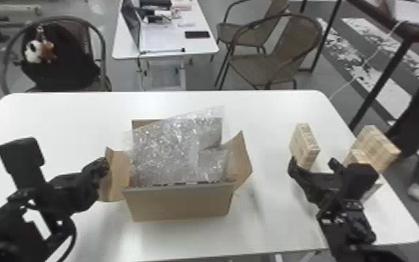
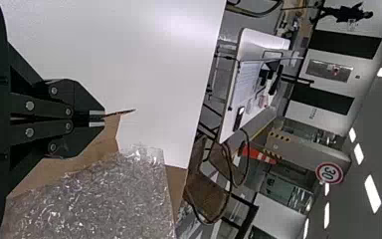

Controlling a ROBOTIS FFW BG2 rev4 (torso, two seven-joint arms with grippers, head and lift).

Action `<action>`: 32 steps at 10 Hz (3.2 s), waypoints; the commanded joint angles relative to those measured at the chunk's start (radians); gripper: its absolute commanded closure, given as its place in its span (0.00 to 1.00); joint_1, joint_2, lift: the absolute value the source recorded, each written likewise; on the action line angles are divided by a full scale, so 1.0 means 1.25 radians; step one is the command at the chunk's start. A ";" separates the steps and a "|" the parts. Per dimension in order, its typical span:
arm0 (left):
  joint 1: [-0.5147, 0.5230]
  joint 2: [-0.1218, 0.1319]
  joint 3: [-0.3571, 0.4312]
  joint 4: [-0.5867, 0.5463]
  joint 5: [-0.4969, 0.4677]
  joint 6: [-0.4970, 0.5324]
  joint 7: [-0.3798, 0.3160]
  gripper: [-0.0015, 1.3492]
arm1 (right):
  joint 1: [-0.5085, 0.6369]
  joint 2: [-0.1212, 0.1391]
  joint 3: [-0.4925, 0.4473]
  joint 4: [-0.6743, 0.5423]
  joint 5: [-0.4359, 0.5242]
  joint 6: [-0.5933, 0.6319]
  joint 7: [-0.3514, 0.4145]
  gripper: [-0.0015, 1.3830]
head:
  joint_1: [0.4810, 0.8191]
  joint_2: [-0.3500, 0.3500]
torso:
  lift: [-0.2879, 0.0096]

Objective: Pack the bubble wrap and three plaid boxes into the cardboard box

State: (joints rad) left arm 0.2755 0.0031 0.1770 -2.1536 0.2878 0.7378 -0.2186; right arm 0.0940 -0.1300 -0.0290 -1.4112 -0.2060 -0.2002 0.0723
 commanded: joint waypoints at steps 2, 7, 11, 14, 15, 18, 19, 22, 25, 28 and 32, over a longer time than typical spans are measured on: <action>-0.001 -0.005 -0.002 0.000 0.000 -0.002 -0.001 0.90 | -0.036 -0.002 0.006 0.054 -0.003 -0.023 0.000 0.11 | 0.63 0.40 | 0.52; -0.001 -0.005 -0.004 0.005 0.003 -0.004 -0.002 0.90 | -0.062 0.005 0.045 0.103 -0.017 -0.088 -0.025 0.56 | 0.63 0.42 | 0.52; 0.002 -0.005 -0.003 0.009 0.003 -0.004 -0.003 0.90 | -0.011 0.006 0.054 0.042 -0.059 -0.100 -0.071 0.89 | 0.63 0.41 | 0.52; 0.002 -0.005 -0.002 0.009 0.003 -0.005 -0.003 0.90 | 0.012 -0.031 0.131 -0.081 -0.173 -0.100 -0.068 0.89 | 0.63 0.42 | 0.52; 0.002 -0.005 0.000 0.009 0.003 -0.005 -0.003 0.90 | 0.012 -0.070 0.177 -0.215 -0.219 -0.017 -0.065 0.89 | 0.63 0.44 | 0.52; -0.008 -0.005 -0.010 0.011 -0.012 -0.004 -0.002 0.90 | -0.098 -0.151 0.144 -0.555 -0.425 0.466 -0.052 0.89 | 0.63 0.60 | 0.52; -0.009 -0.005 -0.014 0.011 -0.014 0.000 -0.002 0.90 | -0.134 -0.150 0.112 -0.610 -0.495 0.575 -0.053 0.89 | 0.61 0.65 | 0.52; -0.015 -0.005 -0.019 0.012 -0.018 0.002 -0.002 0.90 | -0.160 -0.133 0.125 -0.589 -0.765 0.709 -0.111 0.89 | 0.50 0.71 | 0.52; -0.014 -0.005 -0.018 0.013 -0.017 0.002 -0.002 0.90 | -0.150 -0.129 0.152 -0.552 -0.866 0.739 -0.211 0.89 | 0.61 0.78 | 0.52; -0.014 -0.005 -0.021 0.017 -0.017 0.002 -0.002 0.90 | -0.179 -0.096 0.129 -0.525 -0.865 0.888 -0.263 0.89 | 0.63 0.79 | 0.52; -0.017 -0.005 -0.024 0.018 -0.017 0.001 -0.002 0.90 | -0.211 -0.060 0.088 -0.433 -0.940 1.078 -0.404 0.89 | 0.63 0.78 | 0.52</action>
State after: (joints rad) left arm 0.2563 0.0031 0.1481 -2.1312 0.2659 0.7403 -0.2199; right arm -0.1708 -0.2169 0.0853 -1.9867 -1.3610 1.1224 -0.4310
